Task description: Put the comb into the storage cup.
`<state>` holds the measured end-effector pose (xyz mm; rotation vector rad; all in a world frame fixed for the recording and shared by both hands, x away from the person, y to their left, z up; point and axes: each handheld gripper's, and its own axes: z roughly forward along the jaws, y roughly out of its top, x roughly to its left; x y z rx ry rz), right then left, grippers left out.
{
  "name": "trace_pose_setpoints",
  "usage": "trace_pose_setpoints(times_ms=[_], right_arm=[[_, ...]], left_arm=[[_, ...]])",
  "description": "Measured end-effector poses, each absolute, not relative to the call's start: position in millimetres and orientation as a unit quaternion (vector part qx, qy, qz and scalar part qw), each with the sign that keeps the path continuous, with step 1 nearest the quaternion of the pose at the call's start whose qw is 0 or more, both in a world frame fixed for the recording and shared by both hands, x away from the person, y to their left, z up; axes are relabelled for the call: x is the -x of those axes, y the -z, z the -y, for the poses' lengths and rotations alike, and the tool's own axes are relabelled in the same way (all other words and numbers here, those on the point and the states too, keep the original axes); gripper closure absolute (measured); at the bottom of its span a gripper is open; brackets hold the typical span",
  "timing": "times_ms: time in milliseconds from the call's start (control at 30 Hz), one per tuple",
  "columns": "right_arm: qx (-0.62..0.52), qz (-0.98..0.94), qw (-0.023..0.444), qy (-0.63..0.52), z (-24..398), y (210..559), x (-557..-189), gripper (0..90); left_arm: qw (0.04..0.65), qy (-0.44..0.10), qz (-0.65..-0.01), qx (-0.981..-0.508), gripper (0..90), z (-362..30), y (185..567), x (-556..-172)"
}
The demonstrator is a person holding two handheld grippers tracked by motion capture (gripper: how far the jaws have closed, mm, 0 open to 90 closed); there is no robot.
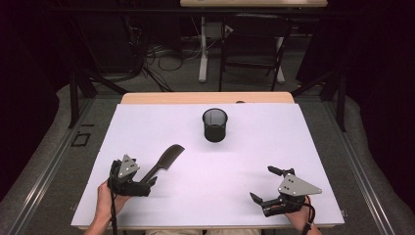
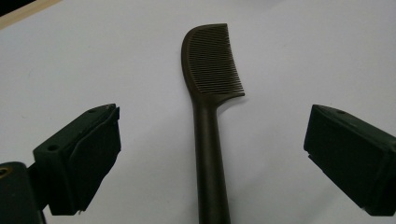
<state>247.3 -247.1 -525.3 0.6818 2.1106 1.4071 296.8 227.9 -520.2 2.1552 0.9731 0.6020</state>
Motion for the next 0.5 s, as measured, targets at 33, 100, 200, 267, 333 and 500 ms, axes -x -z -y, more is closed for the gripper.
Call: trace_pose_setpoints(times_ms=[33,100,200,267,333,500], right_arm=[[-0.251,-0.777,0.255,-0.518,247.1,525.3,-247.3,0.0],[-0.252,-0.778,0.253,-0.516,246.7,525.3,-247.1,0.0],[-0.251,-0.780,0.252,-0.515,246.7,525.5,-247.2,0.0],[-0.253,-0.781,0.251,-0.513,246.7,525.8,-247.5,0.0],[-0.253,-0.781,0.250,-0.513,246.8,525.8,-247.4,0.0],[-0.248,-0.782,0.248,-0.515,246.8,525.7,-247.1,0.0]], left_arm=[[0.344,-0.232,-0.375,-0.829,3.2,-227.9,520.2,-296.8],[0.337,-0.227,-0.375,-0.833,2.7,-226.8,519.7,-297.8],[0.326,-0.222,-0.375,-0.839,1.6,-225.1,519.5,-299.3],[0.316,-0.218,-0.375,-0.844,1.2,-223.4,518.0,-301.6],[0.313,-0.217,-0.376,-0.845,0.5,-223.0,516.9,-302.3],[0.302,-0.216,-0.377,-0.848,0.3,-220.0,512.0,-305.1]])
